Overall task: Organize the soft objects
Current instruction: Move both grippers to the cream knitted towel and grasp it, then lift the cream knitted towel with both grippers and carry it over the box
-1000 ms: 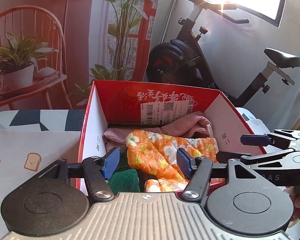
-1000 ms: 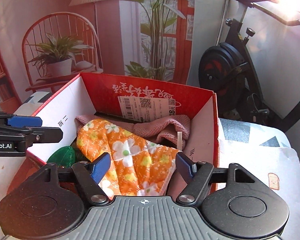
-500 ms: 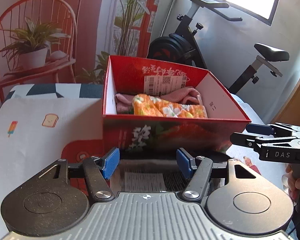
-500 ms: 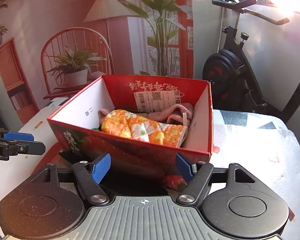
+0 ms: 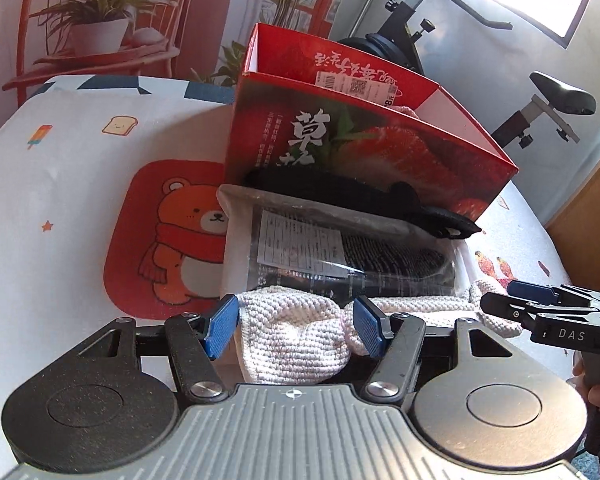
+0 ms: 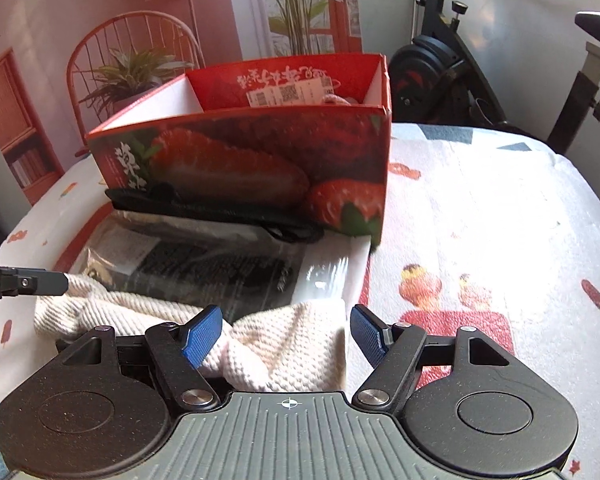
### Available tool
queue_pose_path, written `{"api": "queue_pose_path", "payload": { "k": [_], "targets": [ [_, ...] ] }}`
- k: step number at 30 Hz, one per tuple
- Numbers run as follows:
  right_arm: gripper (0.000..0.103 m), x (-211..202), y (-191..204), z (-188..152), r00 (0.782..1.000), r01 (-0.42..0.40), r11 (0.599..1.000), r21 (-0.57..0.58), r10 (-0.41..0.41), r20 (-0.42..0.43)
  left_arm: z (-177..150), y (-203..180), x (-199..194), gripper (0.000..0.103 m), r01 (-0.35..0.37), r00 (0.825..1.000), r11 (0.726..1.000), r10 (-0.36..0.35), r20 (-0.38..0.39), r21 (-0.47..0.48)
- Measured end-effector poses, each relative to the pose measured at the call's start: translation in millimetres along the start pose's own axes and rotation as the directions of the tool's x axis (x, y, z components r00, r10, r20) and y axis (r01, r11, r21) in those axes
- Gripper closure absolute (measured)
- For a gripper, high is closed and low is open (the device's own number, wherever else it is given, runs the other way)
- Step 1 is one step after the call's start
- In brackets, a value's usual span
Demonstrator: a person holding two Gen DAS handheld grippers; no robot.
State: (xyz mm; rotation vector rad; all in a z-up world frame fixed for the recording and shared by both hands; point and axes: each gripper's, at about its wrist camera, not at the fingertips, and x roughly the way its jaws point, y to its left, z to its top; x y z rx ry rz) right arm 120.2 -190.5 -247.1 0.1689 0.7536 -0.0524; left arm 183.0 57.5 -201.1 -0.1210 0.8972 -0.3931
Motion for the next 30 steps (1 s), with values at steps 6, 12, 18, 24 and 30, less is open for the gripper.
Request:
{"api": "queue_pose_path", "payload": {
  "k": [6, 12, 18, 24, 30],
  "targets": [
    [0.036, 8, -8, -11, 0.999, -0.028, 0.997, 0.066, 0.029, -0.015, -6, 2, 11, 0.042, 0.002, 1.000, 1.000, -0.002, -0.021, -0.006],
    [0.047, 6, -7, -10, 0.998, -0.055, 0.996, 0.071, 0.055, -0.010, -8, -4, 13, 0.070, 0.002, 1.000, 1.000, -0.002, -0.020, -0.004],
    [0.065, -1, 2, -8, 0.999, -0.054, 0.997, 0.053, 0.054, 0.008, -9, -7, 7, 0.080, 0.003, 1.000, 1.000, -0.003, 0.003, -0.002],
    [0.086, -13, 9, -8, 0.999, -0.036, 0.999, 0.031, 0.035, 0.034, -11, -11, -3, 0.082, -0.003, 0.999, 1.000, 0.003, 0.039, 0.009],
    [0.088, -24, 12, -8, 0.998, -0.041, 0.999, 0.028, 0.040, 0.053, -10, -13, -13, 0.082, 0.010, 0.998, 1.000, -0.011, 0.068, 0.011]
  ]
}}
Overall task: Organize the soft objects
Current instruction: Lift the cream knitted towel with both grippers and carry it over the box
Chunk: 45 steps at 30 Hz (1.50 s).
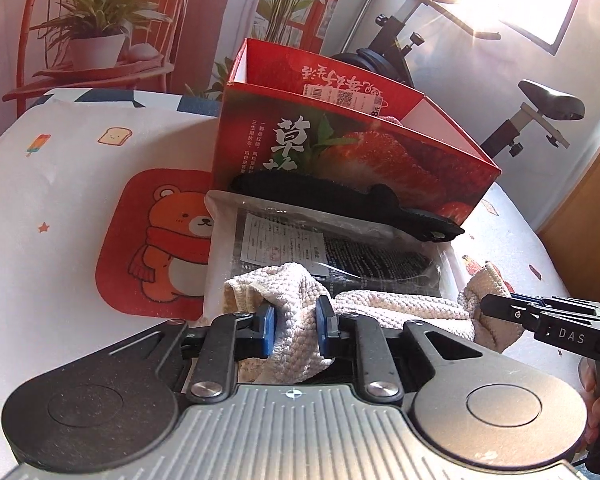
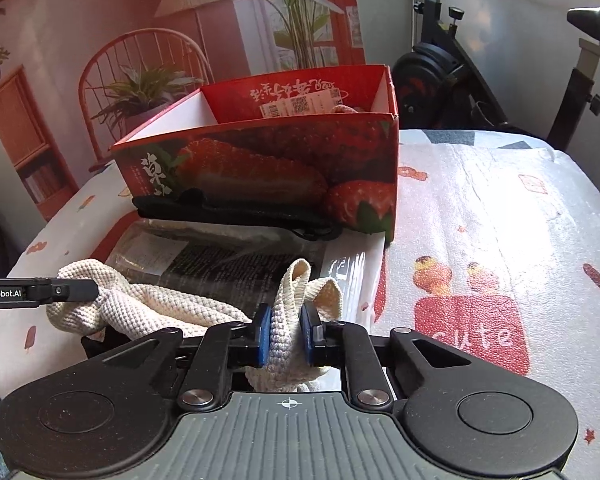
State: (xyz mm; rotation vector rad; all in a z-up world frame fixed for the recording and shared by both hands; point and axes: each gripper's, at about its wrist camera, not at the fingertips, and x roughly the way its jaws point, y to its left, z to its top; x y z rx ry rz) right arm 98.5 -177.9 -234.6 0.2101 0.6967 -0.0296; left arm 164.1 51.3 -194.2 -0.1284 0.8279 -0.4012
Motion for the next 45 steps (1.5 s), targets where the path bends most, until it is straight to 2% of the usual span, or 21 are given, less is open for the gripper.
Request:
{"api": "queue_pose_path", "payload": {
  "k": [8, 37, 45],
  "targets": [
    [0.089, -8, 9, 8, 1.000, -0.012, 0.999, -0.032, 0.012, 0.026, 7, -2, -11, 0.082, 0.007, 0.999, 1.000, -0.008, 0.051, 0.012],
    [0.091, -12, 7, 45, 0.996, -0.010, 0.999, -0.047, 0.014, 0.084, 38, -13, -21, 0.083, 0.033, 0.991, 0.998, -0.040, 0.128, 0.057],
    [0.092, -19, 2, 67, 0.991, -0.021, 0.999, -0.047, 0.027, 0.129, 57, -16, -29, 0.083, 0.050, 0.982, 0.997, -0.060, 0.179, 0.060]
  ]
}}
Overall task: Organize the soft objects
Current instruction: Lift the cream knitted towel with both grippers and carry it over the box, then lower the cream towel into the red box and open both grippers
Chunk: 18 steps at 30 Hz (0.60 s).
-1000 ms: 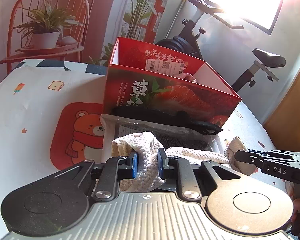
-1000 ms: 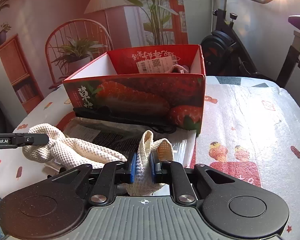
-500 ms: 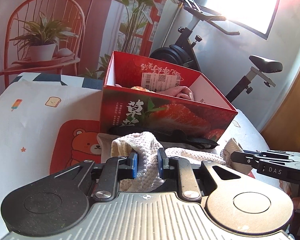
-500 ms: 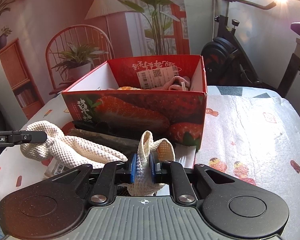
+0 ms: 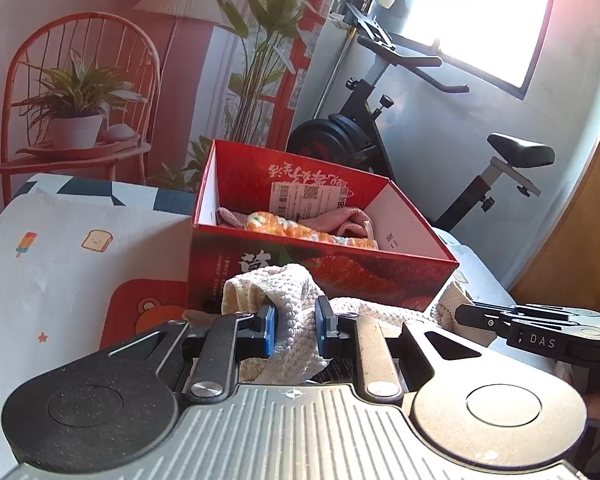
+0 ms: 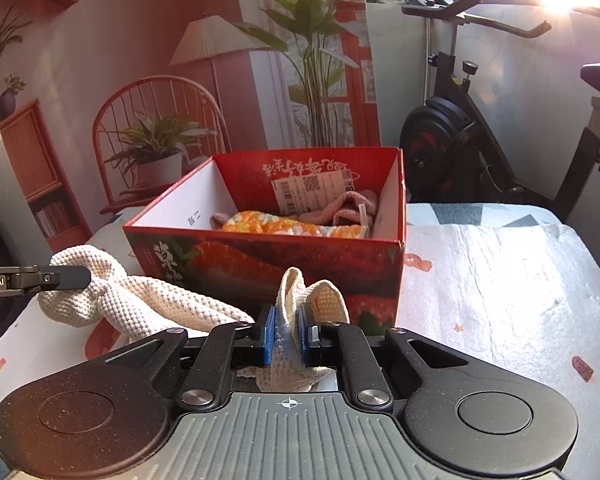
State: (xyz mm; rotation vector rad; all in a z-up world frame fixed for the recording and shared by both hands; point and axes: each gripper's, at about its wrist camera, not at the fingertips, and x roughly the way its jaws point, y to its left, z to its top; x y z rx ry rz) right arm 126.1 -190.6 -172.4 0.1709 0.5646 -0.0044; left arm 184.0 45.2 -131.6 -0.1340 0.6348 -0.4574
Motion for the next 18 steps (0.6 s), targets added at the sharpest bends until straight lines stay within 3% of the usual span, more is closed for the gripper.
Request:
{"api": "queue_pose_path", "payload": {
  "k": [12, 18],
  "targets": [
    [0.092, 15, -12, 63, 0.997, -0.002, 1.000, -0.022, 0.003, 0.080, 50, -6, 16, 0.083, 0.023, 0.996, 0.999, -0.025, 0.087, 0.023],
    [0.092, 47, -15, 100, 0.992, 0.061, 0.996, -0.068, -0.053, 0.111, 76, -10, 53, 0.084, -0.030, 0.998, 0.997, 0.026, 0.057, 0.069]
  ]
}}
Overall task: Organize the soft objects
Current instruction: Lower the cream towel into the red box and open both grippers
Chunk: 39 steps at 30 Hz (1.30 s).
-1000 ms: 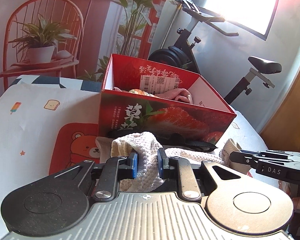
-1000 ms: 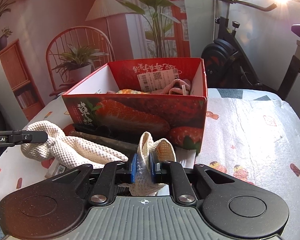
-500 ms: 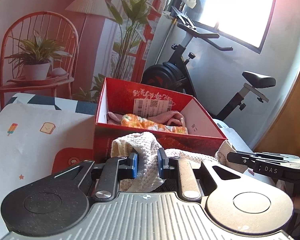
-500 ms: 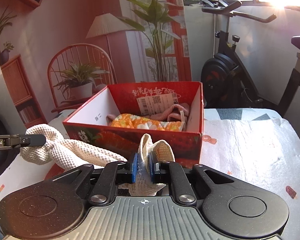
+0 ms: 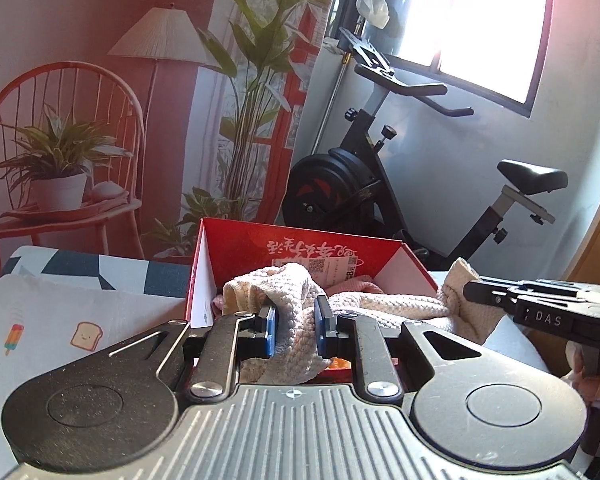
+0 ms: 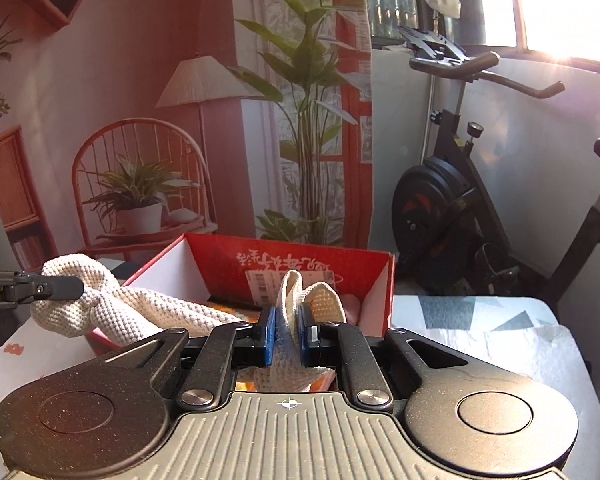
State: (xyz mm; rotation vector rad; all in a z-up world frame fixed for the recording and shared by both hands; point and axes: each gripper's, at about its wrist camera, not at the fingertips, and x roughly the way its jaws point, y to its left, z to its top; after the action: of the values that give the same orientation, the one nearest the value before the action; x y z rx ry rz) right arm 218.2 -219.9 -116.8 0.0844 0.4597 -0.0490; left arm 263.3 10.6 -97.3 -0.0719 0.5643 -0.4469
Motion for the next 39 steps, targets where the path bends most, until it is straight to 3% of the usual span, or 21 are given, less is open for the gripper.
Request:
{"api": "queue_pose_path", "payload": {
  "k": [8, 16, 25, 29, 39],
  "targets": [
    [0.093, 31, -1, 13, 0.999, 0.030, 0.999, -0.040, -0.031, -0.014, 8, 2, 37, 0.084, -0.021, 0.996, 1.000, 0.022, -0.091, 0.018],
    [0.093, 54, -7, 5, 0.998, 0.046, 0.998, -0.031, -0.048, -0.051, 6, 7, 61, 0.084, -0.033, 0.989, 0.999, 0.037, -0.141, 0.029],
    [0.098, 65, -7, 3, 0.998, 0.025, 0.999, -0.046, -0.028, -0.057, 10, 6, 75, 0.084, -0.026, 0.987, 0.999, 0.031, -0.156, 0.034],
    [0.098, 71, -4, 2, 0.997, 0.015, 0.999, -0.048, -0.018, -0.073, 7, 8, 81, 0.091, -0.031, 0.984, 0.999, 0.038, -0.172, 0.039],
    [0.098, 72, -15, -10, 0.992, 0.056, 0.998, -0.023, -0.058, -0.114, 7, 12, 82, 0.090, -0.044, 0.981, 0.998, 0.051, -0.187, 0.040]
  ]
}}
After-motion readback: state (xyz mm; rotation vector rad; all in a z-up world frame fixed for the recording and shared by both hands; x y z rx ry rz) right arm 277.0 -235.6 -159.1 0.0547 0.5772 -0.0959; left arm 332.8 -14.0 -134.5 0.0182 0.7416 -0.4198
